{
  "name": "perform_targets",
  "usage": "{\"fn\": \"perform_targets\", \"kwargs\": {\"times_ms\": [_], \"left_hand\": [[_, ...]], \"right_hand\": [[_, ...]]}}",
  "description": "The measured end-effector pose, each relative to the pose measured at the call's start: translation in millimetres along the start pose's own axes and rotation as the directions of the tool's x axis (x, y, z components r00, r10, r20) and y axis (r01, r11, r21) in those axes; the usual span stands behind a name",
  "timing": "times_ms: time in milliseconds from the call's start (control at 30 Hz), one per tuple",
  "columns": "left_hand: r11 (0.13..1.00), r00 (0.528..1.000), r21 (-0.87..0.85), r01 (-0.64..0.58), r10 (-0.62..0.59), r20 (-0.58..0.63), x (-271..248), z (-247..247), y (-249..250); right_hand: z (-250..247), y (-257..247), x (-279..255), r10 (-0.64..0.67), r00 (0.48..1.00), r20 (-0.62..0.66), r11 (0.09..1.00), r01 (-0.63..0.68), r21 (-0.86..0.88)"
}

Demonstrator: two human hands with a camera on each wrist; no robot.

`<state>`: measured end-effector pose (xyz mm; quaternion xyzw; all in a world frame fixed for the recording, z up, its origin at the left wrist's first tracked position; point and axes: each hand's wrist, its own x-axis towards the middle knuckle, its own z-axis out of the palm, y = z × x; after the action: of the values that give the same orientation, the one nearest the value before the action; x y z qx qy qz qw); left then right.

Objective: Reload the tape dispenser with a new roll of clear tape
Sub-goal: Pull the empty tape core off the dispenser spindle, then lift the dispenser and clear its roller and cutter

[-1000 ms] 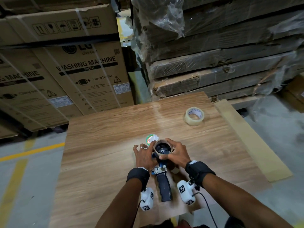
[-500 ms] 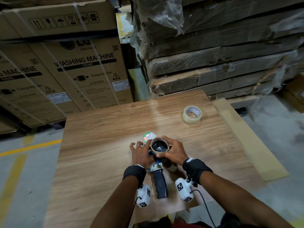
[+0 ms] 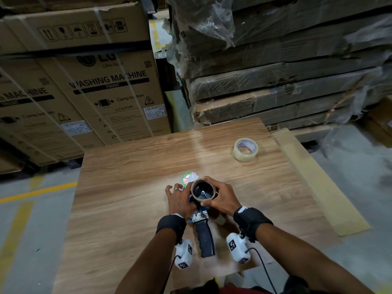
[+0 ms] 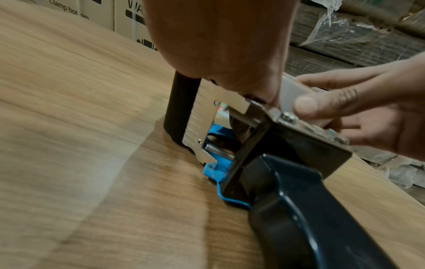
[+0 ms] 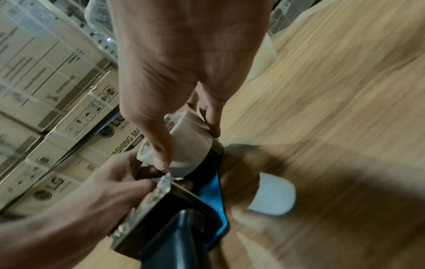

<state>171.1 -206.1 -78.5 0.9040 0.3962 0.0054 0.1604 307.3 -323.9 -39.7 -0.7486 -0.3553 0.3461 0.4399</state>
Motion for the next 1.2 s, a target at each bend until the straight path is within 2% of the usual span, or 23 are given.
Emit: {"fn": "perform_targets", "kwargs": {"times_ms": [167, 400, 467, 600, 800, 933, 1200], "left_hand": [[1.0, 1.0, 0.005, -0.003, 0.003, 0.005, 1, 0, 1], [1.0, 1.0, -0.01, -0.016, 0.016, -0.013, 2, 2, 0], [1.0, 1.0, 0.009, -0.018, 0.017, 0.017, 2, 3, -1], [0.999, 0.998, 0.013, -0.031, 0.03, 0.059, 3, 2, -2], [0.997, 0.997, -0.057, -0.043, 0.047, 0.054, 1, -6, 1], [0.994, 0.998, -0.107, -0.027, 0.033, 0.057, 0, -15, 5], [0.991, 0.996, -0.129, -0.02, 0.031, 0.085, -2, -20, 12]], "right_hand": [[-6, -2, 1, 0.014, 1.0, -0.006, 1.0, -0.014, 0.003], [-12, 1, 8, 0.004, 0.998, 0.068, 1.0, -0.004, -0.006], [-16, 3, 8, 0.039, 0.998, 0.045, 0.999, -0.041, 0.036], [-32, 7, 10, 0.031, 0.999, 0.014, 0.995, -0.033, 0.095], [-65, 20, 10, 0.064, 0.995, -0.072, 0.997, -0.061, 0.043], [-98, 40, 1, 0.14, 0.975, -0.169, 0.99, -0.138, 0.023], [-168, 88, -8, 0.251, 0.856, -0.452, 0.962, -0.273, 0.016]]}}
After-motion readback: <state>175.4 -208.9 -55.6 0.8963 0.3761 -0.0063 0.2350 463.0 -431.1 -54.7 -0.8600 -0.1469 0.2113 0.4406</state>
